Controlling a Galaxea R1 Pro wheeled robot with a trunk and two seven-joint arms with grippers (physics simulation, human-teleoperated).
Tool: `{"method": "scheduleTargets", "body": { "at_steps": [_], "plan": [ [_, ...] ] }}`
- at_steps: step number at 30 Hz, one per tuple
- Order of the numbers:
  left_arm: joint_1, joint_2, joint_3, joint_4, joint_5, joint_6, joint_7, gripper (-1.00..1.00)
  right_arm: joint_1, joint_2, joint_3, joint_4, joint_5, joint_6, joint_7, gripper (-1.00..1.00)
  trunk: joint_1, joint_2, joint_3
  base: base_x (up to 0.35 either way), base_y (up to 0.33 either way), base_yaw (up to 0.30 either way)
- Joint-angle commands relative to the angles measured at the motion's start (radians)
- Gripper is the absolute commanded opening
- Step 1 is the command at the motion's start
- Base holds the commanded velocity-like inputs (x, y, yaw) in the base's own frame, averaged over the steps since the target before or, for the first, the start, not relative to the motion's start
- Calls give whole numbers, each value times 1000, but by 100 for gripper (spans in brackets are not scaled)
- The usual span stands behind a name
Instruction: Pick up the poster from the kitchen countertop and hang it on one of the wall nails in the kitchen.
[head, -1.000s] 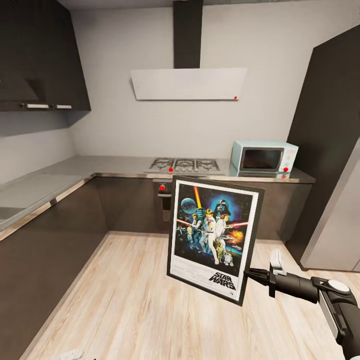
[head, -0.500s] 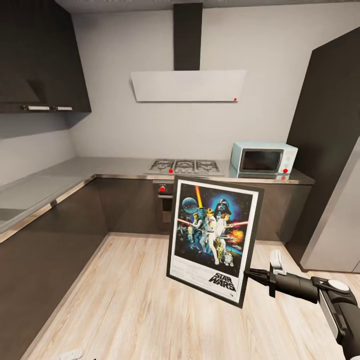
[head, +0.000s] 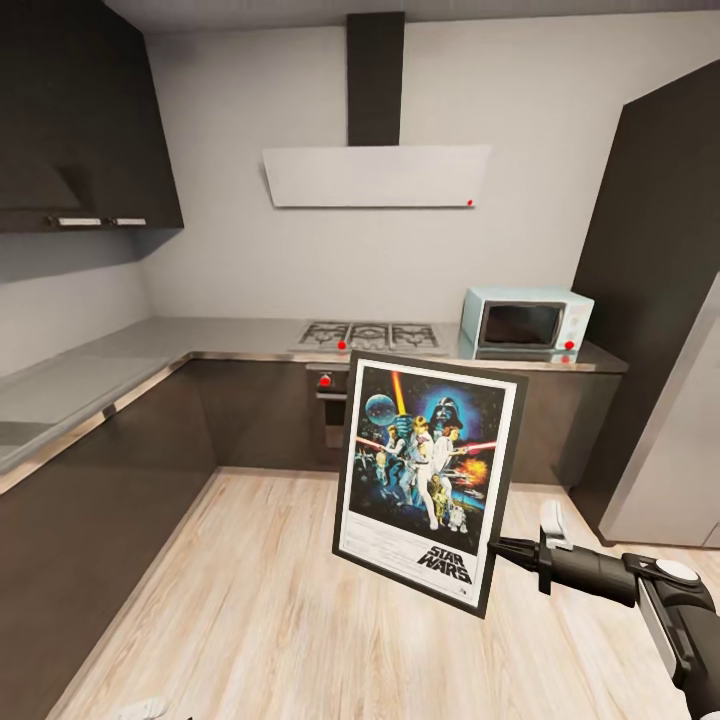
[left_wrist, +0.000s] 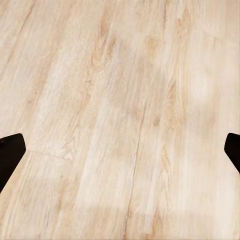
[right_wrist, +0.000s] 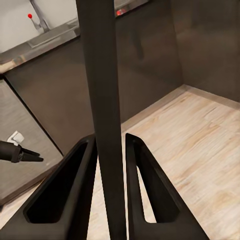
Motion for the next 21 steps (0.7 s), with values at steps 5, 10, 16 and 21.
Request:
{"method": "scheduleTargets", "body": {
  "at_steps": [5,10,16,21],
  "plan": [
    [-1,1,-8,1,7,-5,-1,100,-1,0,-1,0,-2,13,5,-100,-19,34,15,0,0,0],
    [-1,1,-8,1,8,-6,-1,100,-1,0,-1,0,-2,13,5,-100,-38,69,30,0,0,0],
    [-1,1,-8,1,7,-6,-1,100,-1,0,-1,0,-2,13,5,-100,-61,111,49,0,0,0],
    [-1,1,-8,1,7,-6,-1,100,-1,0,-1,0,-2,13,5,-100,-81,146,65,0,0,0]
  ]
}}
